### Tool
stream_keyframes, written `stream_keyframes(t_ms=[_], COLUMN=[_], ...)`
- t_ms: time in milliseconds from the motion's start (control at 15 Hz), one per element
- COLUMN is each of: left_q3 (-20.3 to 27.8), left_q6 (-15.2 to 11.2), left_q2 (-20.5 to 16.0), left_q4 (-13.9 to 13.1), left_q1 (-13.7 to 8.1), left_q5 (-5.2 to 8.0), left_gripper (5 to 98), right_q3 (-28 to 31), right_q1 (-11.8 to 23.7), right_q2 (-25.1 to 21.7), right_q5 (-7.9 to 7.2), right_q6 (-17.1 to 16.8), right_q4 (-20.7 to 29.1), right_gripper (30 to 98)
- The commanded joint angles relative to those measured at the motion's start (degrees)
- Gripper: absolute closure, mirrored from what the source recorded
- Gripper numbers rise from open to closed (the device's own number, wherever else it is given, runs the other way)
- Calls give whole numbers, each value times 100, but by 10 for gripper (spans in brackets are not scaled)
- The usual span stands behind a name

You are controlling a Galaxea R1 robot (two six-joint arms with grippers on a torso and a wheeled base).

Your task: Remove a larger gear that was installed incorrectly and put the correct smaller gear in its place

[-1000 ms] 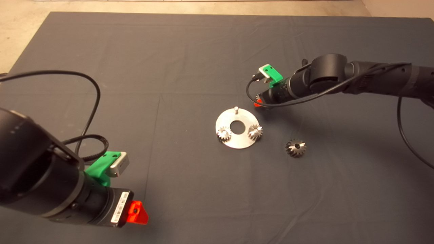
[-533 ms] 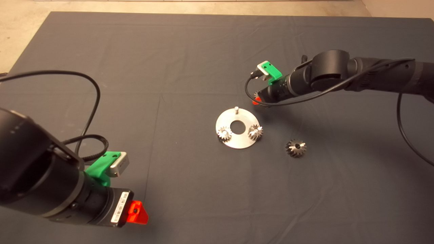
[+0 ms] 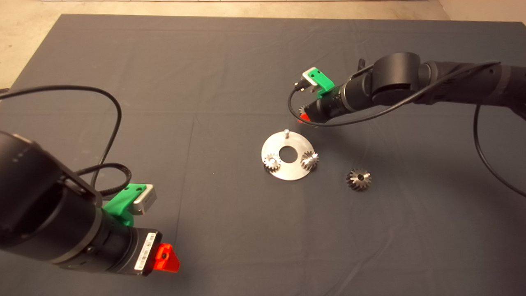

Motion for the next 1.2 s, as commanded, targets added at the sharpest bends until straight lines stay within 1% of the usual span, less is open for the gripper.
stream_keyframes(t_ms=[0, 67, 200, 267, 533, 600, 733, 800, 1133], left_q3=[80, 80, 80, 80, 80, 80, 80, 80, 80], left_q6=[-20, -17, -20, -20, -20, -20, -20, -20, -20], left_q2=[-14, -12, -18, -18, -18, -18, -18, -18, -18], left_q4=[-99, -91, -99, -99, -99, -99, -99, -99, -99], left_q1=[-25, -25, -19, -25, -24, -25, -25, -25, -16], left_q5=[36, 36, 36, 36, 36, 36, 36, 36, 36], left_gripper=[61, 61, 61, 61, 61, 61, 61, 61, 61], right_q3=[54, 54, 54, 54, 63, 63, 63, 54, 54], right_q1=[190, 193, 186, 186, 186, 186, 186, 169, 159], right_q2=[151, 262, 451, 481, 481, 490, 498, 490, 498], right_q5=[-6, -106, -449, -520, -534, -566, -692, -717, -718], right_q6=[-12, -40, -196, -205, -205, -214, -214, -222, -223], right_q4=[-86, -86, -74, -68, 11, 60, 116, 116, 134], right_gripper=[890, 890, 889, 890, 891, 891, 891, 890, 891])
